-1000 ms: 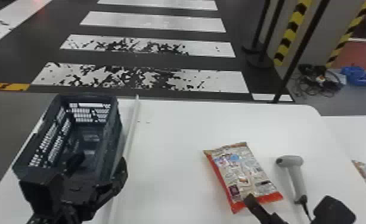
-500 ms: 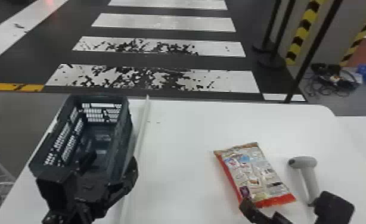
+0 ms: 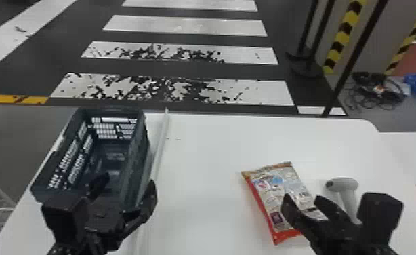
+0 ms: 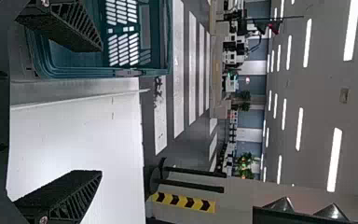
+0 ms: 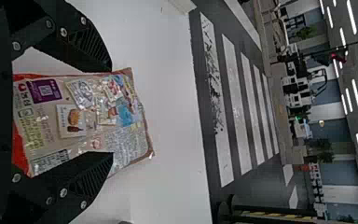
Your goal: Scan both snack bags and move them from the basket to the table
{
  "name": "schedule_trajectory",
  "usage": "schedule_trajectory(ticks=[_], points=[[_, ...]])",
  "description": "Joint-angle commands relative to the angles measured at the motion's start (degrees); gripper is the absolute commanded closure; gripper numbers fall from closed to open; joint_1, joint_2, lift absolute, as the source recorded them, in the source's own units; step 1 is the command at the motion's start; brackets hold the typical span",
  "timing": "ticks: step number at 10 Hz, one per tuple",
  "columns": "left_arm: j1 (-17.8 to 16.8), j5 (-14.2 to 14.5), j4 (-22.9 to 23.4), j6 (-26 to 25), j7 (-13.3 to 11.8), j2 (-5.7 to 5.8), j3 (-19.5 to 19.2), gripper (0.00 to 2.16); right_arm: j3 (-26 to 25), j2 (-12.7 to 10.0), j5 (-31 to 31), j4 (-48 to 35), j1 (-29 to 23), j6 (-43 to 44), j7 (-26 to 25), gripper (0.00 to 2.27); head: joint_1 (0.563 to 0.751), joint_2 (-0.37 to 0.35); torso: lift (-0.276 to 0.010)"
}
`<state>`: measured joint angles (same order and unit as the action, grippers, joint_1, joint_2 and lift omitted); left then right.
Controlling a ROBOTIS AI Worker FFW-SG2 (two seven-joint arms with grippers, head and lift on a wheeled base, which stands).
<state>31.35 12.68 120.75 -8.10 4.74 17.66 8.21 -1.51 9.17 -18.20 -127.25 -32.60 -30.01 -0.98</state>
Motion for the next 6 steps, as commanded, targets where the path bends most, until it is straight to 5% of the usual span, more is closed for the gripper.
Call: schedule_trajectory(ticks=[1,6], points=[[0.64,-0.55,0.8,0.05,0.09,0.0,0.23,0.05,-0.33,0.5,4.13,1.47,2.71,0.16,0.98,2.25,0.695,-0.044,-0.098],[1.61,-1.79,2.91,-0.13,0.71,-0.09,1.02,0.05,-0.07,0.32,5.98,15.36,10.8,1.04,5.9,2.25,0.695,-0.08,-0.098]])
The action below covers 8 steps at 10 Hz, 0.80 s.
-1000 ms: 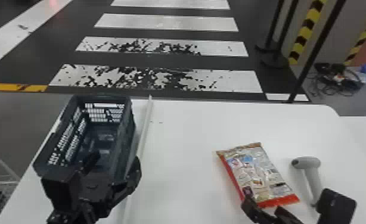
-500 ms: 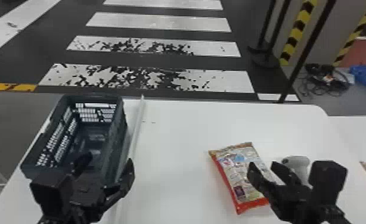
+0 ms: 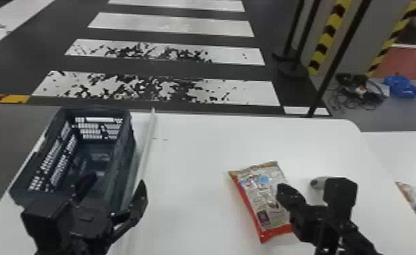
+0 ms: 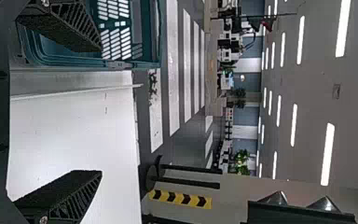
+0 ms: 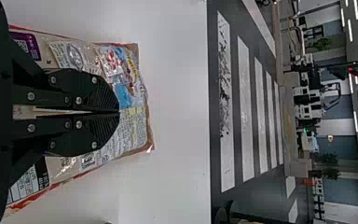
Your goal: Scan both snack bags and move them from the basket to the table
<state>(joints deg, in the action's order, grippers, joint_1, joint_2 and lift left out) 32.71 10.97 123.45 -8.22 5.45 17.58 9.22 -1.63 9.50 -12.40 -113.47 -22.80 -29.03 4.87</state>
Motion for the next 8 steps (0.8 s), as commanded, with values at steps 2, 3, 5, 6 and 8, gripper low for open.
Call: schedule_trajectory(ticks=[2,3,5,6,8], points=[[0.95,-0.33,0.83,0.18,0.0,0.09,-0.08,0.05,0.22,0.0,1.42,5.72,4.0,0.59,0.22,2.25,0.695,-0.087,-0.098],[1.3,-0.42,0.83,0.18,0.0,0.17,-0.25,0.05,0.22,0.08,1.5,6.07,4.26,0.77,0.22,2.25,0.695,-0.092,-0.098],[1.39,-0.42,0.74,0.53,0.0,0.17,-0.6,0.05,0.13,0.0,1.5,6.42,3.12,1.47,0.22,2.25,0.695,-0.094,-0.098],[1.3,-0.42,0.65,0.53,-0.09,0.17,-0.69,0.05,0.13,0.0,1.15,7.13,1.89,3.23,0.05,2.25,0.695,-0.092,-0.098],[0.77,-0.33,0.39,0.53,-0.17,0.26,-0.6,0.05,0.13,-0.27,0.71,8.0,-0.22,6.57,-1.01,2.25,0.695,-0.096,-0.098]])
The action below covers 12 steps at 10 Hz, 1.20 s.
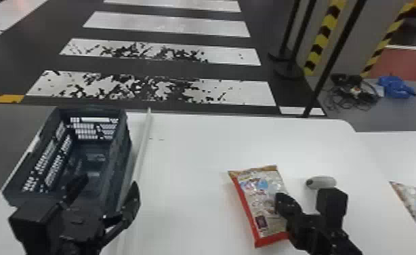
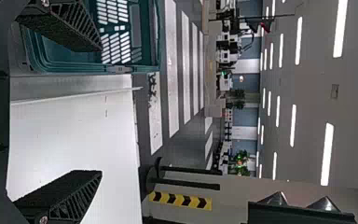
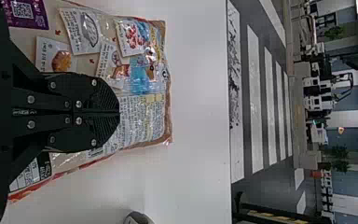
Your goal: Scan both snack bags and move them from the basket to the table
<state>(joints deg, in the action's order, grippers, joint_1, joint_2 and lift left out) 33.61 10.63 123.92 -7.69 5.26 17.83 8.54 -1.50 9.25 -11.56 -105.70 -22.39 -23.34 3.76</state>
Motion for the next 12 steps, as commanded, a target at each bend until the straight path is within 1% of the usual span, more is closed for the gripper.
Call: schedule_trajectory(ticks=[1,4,5,6,7,9,10,12], points=[[-0.47,0.1,-0.26,-0.18,-0.08,0.01,0.16,0.05,-0.26,-0.2,-0.83,-0.12,-1.69,1.58,-1.04,2.25,0.695,-0.099,-0.098],[-1.35,0.36,-1.22,-0.18,-0.34,0.36,0.16,0.05,-1.23,-2.4,-3.03,-3.46,-5.29,2.46,-5.61,2.25,0.695,-0.118,-0.098],[-1.88,0.45,-1.57,-0.18,-0.61,0.36,0.34,0.05,-1.58,-3.63,-3.2,-4.87,-6.43,2.46,-6.22,2.25,0.695,-0.123,-0.098],[-2.14,0.8,-1.93,-0.18,-0.78,0.45,0.43,0.05,-1.84,-4.24,-4.17,-5.66,-7.58,2.46,-6.93,2.25,0.695,-0.123,-0.098],[-2.67,1.33,-2.28,-0.18,-0.78,0.98,0.52,0.05,-2.02,-4.86,-4.17,-5.84,-8.1,2.63,-7.28,2.25,0.695,-0.123,-0.098],[-3.46,2.38,-2.72,0.0,-0.87,1.68,0.43,0.05,-2.28,-4.94,-4.17,-6.36,-8.1,3.34,-7.63,2.25,0.695,-0.123,-0.098],[-3.81,2.56,-2.72,0.0,-0.87,1.85,0.34,0.05,-2.54,-4.86,-4.08,-7.94,-7.84,3.16,-7.54,2.25,0.695,-0.124,-0.098],[-4.34,2.82,-2.8,-0.18,-0.87,1.85,0.34,0.05,-4.57,-4.42,-4.43,-10.41,-7.22,0.7,-6.66,2.25,0.695,-0.123,-0.098]])
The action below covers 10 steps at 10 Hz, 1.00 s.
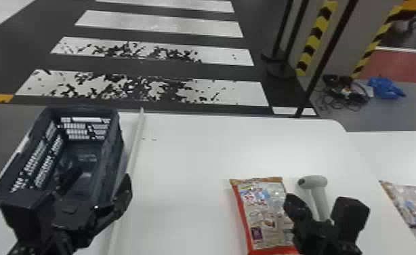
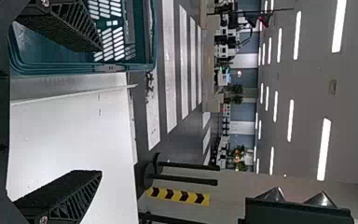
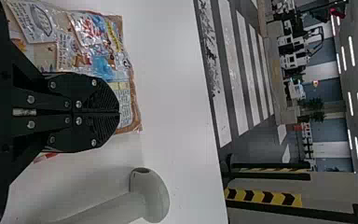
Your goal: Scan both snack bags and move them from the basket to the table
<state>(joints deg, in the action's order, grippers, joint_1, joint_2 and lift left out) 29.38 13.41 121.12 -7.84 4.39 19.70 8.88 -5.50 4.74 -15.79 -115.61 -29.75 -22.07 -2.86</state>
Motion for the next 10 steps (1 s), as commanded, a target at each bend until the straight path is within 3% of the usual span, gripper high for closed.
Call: schedule_trajectory(ticks=[1,3,4,6,10], points=[[-0.2,0.04,-0.01,-0.03,0.0,0.07,0.0,0.05,-1.62,0.53,-0.3,-1.46,0.48,-1.44,0.05,2.25,0.695,-0.13,-0.098],[-0.29,0.04,0.17,-0.03,0.0,-0.11,0.09,0.05,-4.79,1.5,-1.62,-1.29,3.64,-6.19,2.25,2.25,0.695,-0.151,-0.098],[-0.29,0.04,0.17,-0.03,0.09,-0.11,0.09,0.05,-6.46,1.5,-1.7,-1.2,4.79,-9.88,4.18,2.02,0.695,-0.163,-0.098],[-0.03,0.04,0.08,-0.03,0.18,-0.11,0.09,0.05,-7.95,1.76,-0.83,-0.32,6.02,-10.23,5.5,0.11,0.695,-0.183,-0.098],[0.41,0.04,-0.01,0.14,0.27,-0.11,-0.26,0.05,-8.65,3.96,0.4,3.2,7.69,-11.82,5.59,0.01,0.695,-0.211,-0.098]])
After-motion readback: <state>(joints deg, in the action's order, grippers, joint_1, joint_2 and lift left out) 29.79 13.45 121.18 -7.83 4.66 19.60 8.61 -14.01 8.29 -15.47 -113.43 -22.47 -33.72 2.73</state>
